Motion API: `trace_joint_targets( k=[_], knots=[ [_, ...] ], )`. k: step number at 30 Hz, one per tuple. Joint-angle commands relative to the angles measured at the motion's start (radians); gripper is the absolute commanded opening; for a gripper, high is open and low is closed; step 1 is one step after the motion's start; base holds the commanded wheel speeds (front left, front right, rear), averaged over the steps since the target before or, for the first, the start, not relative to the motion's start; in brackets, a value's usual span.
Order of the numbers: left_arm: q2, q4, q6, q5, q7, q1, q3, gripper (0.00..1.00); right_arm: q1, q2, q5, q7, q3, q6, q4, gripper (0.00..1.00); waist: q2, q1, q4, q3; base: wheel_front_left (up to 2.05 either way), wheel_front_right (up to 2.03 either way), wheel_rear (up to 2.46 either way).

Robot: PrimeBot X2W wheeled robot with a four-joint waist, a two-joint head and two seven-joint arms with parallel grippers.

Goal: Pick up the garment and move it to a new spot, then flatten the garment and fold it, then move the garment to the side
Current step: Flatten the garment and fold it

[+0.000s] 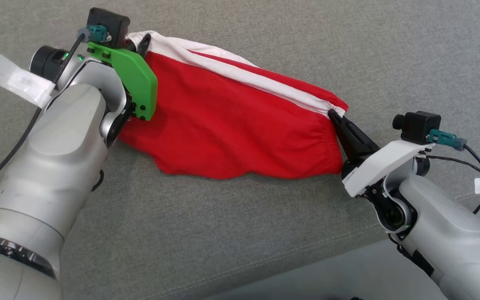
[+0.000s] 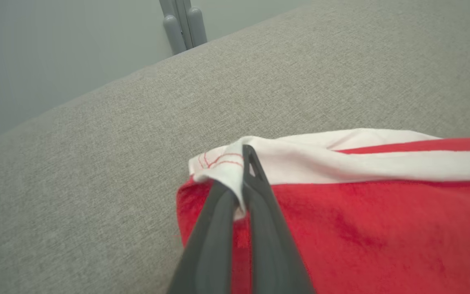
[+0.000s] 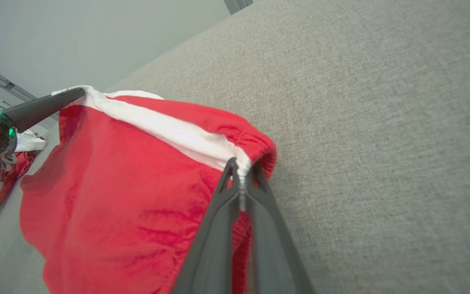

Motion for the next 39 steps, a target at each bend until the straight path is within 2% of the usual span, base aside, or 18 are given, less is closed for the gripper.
trace_joint_targets(
  k=[1, 8, 9, 10, 11, 12, 13, 25, 31, 39],
  knots=[
    [-0.002, 0.018, -0.007, 0.005, -0.007, -0.028, -0.004, 0.0, -0.015, 0.004, 0.003, -0.006, 0.005, -0.001, 0.009, 0.0, 0.0, -0.0002, -0.019, 0.021, 0.0, 0.0, 0.0],
    [-0.019, 0.111, -0.016, 0.005, -0.023, -0.077, -0.018, 0.0, -0.046, 0.023, 0.018, -0.012, 0.031, -0.001, 0.056, 0.0, 0.0, -0.0002, -0.027, 0.027, 0.0, 0.0, 0.0],
    [-0.02, 0.121, -0.018, 0.004, -0.026, -0.082, -0.019, 0.12, -0.048, 0.024, 0.02, -0.011, 0.035, -0.001, 0.062, 0.09, 0.0, -0.0002, -0.026, 0.026, 0.0, 0.0, 0.0],
    [-0.02, 0.121, -0.018, 0.004, -0.026, -0.082, -0.019, 0.12, -0.048, 0.024, 0.02, -0.011, 0.035, -0.001, 0.062, 0.09, 0.0, -0.0002, -0.026, 0.026, 0.0, 0.0, 0.0],
    [-0.022, 0.131, -0.019, 0.002, -0.03, -0.086, -0.02, 0.31, -0.051, 0.025, 0.021, -0.012, 0.039, -0.001, 0.067, 0.31, 0.0, -0.0002, -0.026, 0.025, 0.0, 0.0, 0.0],
    [-0.028, 0.147, -0.022, -0.002, -0.032, -0.087, -0.023, 0.9, -0.054, 0.026, 0.026, -0.013, 0.044, -0.001, 0.077, 1.0, 0.0, -0.0002, -0.023, 0.02, 0.0, 0.0, 0.0],
    [-0.032, 0.155, -0.023, -0.003, -0.032, -0.088, -0.025, 1.0, -0.054, 0.024, 0.027, -0.014, 0.048, -0.001, 0.08, 1.0, 0.0, -0.0002, -0.021, 0.015, 0.0, 0.0, 0.0],
    [-0.056, 0.203, -0.031, -0.037, -0.031, -0.039, -0.05, 1.0, 0.003, -0.047, 0.055, -0.015, 0.08, -0.001, 0.097, 1.0, 0.0, -0.0002, 0.008, -0.083, 0.0, 0.0, 0.0],
    [-0.077, 0.192, -0.032, -0.079, -0.078, 0.038, -0.045, 1.0, 0.076, -0.103, 0.065, -0.019, 0.051, -0.001, 0.079, 1.0, 0.0, -0.0002, 0.044, -0.159, 0.0, 0.0, 0.0],
    [-0.099, 0.226, -0.032, -0.12, -0.078, 0.14, -0.044, 1.0, 0.157, -0.137, 0.038, -0.021, -0.003, -0.001, 0.018, 1.0, 0.0, -0.0002, 0.055, -0.234, 0.0, 0.0, 0.0]
  ],
)
